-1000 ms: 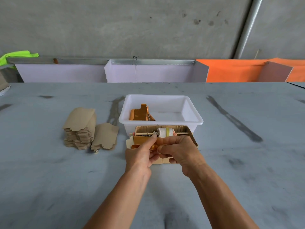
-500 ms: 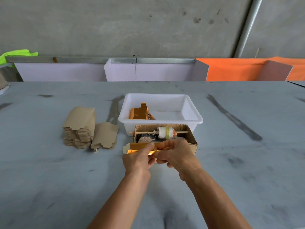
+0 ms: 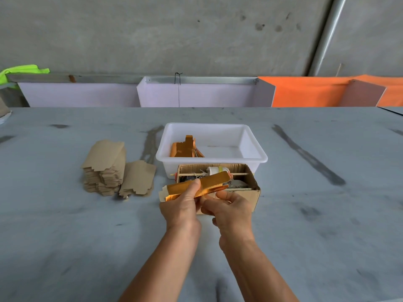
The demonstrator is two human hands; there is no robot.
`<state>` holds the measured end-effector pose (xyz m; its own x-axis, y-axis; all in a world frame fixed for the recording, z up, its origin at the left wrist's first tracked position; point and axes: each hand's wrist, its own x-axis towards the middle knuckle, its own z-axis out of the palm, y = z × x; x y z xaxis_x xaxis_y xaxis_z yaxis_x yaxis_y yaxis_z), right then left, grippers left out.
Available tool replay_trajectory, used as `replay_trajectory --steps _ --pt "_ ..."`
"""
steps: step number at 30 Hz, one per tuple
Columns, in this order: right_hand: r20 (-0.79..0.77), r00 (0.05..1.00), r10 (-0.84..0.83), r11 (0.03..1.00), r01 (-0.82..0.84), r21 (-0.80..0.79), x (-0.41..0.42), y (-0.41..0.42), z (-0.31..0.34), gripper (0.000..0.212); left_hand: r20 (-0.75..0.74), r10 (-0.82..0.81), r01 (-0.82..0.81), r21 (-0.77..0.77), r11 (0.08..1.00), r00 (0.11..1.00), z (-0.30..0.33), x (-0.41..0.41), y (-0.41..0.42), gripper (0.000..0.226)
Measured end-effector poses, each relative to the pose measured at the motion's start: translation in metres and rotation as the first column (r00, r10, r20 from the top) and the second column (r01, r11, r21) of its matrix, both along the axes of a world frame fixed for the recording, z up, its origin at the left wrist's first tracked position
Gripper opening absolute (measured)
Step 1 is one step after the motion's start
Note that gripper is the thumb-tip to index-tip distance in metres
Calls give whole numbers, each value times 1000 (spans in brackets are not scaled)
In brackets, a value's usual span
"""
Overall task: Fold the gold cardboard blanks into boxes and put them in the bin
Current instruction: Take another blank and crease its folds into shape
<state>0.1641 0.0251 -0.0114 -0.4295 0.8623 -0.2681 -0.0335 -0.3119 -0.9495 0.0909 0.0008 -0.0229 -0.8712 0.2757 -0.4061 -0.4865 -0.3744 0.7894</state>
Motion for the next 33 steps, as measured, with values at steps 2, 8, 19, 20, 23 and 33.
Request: replay_trajectory --steps 2,8,19,20,23,33 --pt "-4 1000 27 998 -27 -48 2 1 0 29 17 -25 25 -15 1000 1000 0 -1 -2 49" --pt "-90 994 60 998 -60 6 5 4 -3 23 98 -89 92 -33 995 991 4 -3 -4 46" --pt "-289 948 135 971 -69 230 7 8 -9 20 177 -252 257 -8 966 951 6 -7 -5 20" --pt "-298 944 141 971 -74 226 7 8 -9 19 172 -254 259 -4 966 952 6 -7 -5 20" --pt "-295 943 155 973 -94 210 10 9 -10 17 135 -258 260 0 966 957 4 -3 -6 19" --pt "-302 943 142 981 -175 -88 16 5 -11 27 -32 -213 212 -35 977 976 -1 6 -7 33"
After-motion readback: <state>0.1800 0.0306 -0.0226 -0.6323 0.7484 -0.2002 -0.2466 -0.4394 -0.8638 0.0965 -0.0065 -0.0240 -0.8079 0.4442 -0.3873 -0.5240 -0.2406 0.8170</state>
